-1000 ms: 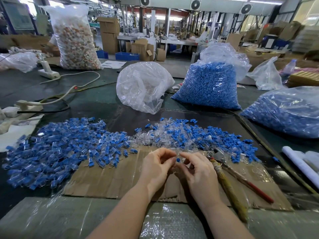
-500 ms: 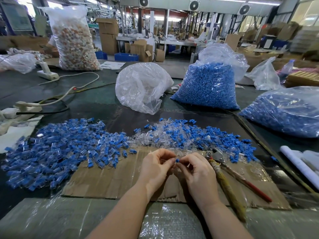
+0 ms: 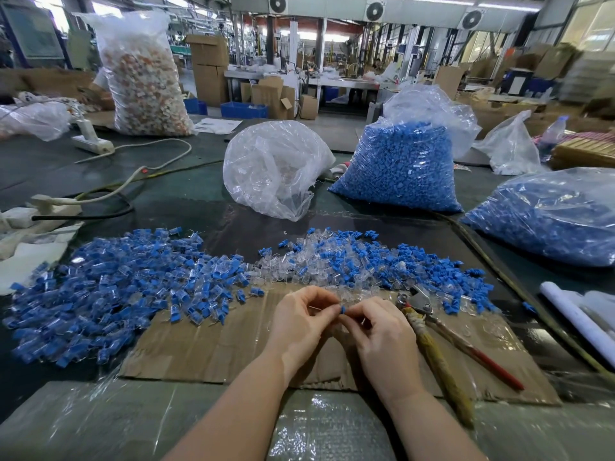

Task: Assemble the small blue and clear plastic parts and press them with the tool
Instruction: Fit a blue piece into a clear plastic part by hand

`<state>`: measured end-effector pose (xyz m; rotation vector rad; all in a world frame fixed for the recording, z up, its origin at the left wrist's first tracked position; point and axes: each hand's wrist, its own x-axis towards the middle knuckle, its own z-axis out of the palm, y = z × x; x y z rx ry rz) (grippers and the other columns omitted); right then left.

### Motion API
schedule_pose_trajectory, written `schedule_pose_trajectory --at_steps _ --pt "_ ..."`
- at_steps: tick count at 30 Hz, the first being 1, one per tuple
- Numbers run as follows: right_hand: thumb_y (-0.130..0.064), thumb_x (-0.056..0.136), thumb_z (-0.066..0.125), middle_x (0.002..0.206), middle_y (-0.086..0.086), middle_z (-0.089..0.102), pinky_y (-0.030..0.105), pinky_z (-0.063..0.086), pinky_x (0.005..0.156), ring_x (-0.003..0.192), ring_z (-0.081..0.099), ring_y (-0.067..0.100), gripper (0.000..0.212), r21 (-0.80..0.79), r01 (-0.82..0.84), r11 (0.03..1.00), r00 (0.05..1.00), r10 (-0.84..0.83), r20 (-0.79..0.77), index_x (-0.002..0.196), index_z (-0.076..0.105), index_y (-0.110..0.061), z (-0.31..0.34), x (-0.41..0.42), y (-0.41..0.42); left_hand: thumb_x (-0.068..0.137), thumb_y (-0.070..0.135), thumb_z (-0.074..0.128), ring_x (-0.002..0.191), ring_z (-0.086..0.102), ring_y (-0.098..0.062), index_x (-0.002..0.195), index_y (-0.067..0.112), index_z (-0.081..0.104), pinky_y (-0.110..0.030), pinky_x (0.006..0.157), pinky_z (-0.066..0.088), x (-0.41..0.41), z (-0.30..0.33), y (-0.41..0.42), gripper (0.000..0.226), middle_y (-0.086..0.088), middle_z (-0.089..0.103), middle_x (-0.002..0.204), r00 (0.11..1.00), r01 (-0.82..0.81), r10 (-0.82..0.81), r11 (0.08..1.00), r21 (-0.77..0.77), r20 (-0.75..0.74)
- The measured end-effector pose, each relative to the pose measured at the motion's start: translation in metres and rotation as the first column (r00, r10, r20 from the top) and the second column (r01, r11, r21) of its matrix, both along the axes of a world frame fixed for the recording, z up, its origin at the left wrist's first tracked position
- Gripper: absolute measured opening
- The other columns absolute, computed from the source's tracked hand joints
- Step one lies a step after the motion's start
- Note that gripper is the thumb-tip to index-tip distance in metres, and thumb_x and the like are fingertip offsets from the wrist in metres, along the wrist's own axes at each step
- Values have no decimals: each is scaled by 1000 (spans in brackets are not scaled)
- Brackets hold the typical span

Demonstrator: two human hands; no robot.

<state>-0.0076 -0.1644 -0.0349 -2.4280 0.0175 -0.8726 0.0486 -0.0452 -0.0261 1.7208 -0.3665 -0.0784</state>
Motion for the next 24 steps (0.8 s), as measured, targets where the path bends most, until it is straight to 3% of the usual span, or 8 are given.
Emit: schedule_pose_trajectory --at_steps 6,10,12,14,16,18,21,24 --pt "-15 78 75 72 -6 60 37 48 66 71 54 17 11 -8 -4 1000 1000 3 -27 72 65 -15 1 -1 0 81 1 67 69 61 -9 86 4 68 -13 62 49 1 0 0 6 -9 68 80 1000 5 -5 1000 4 -10" --pt "-16 79 73 77 -5 61 36 47 72 76 56 16 7 -21 26 999 999 -27 -28 77 66 -15 8 -5 -1 82 0 66 75 64 -16 87 4 68 -19 66 54 2 -1 1 6 -12 69 82 999 -1 1 1000 -11 -47" --pt "-20 82 70 87 -4 62 30 42 80 86 57 15 8 -50 115 992 991 -118 -59 88 67 -16 13 -8 -5 83 -3 64 72 65 -19 87 0 66 -20 63 54 1 0 0 6 -18 68 83 992 8 -19 996 -87 -124" --pt "-30 87 63 105 -3 60 25 34 86 100 53 13 26 -98 244 965 954 -257 -154 109 63 -18 18 -13 -11 83 -5 63 68 65 -20 87 -2 65 -22 62 55 1 1 -1 5 -21 67 81 983 -1 -24 990 -138 -180" --pt "-46 90 50 122 0 53 29 34 95 114 47 14 46 -211 386 898 849 -435 -299 128 49 -21 22 -18 -21 84 -6 61 64 62 -21 86 -2 64 -26 61 54 1 2 -1 5 -18 66 74 976 -11 -29 983 -181 -217" --pt "-61 89 38 134 5 44 40 34 101 124 41 21 63 -381 444 811 662 -583 -470 138 33 -21 25 -25 -33 84 -7 60 60 60 -19 86 -3 63 -27 60 52 2 4 -1 5 -15 64 69 969 -23 -31 977 -214 -246" --pt "-70 85 36 150 8 27 55 26 106 135 30 29 80 -420 435 797 431 -593 -680 145 18 -21 28 -34 -47 84 -7 60 61 58 -21 89 -5 62 -28 62 52 3 6 -1 6 -15 63 69 957 -45 -32 965 -257 -288" --pt "-65 87 37 147 7 30 54 29 104 131 34 29 69 -441 424 791 395 -599 -696 140 28 -23 32 -38 -50 85 -8 59 63 57 -21 93 -7 61 -31 65 52 5 7 -1 9 -17 62 73 943 -73 -30 954 -292 -332"
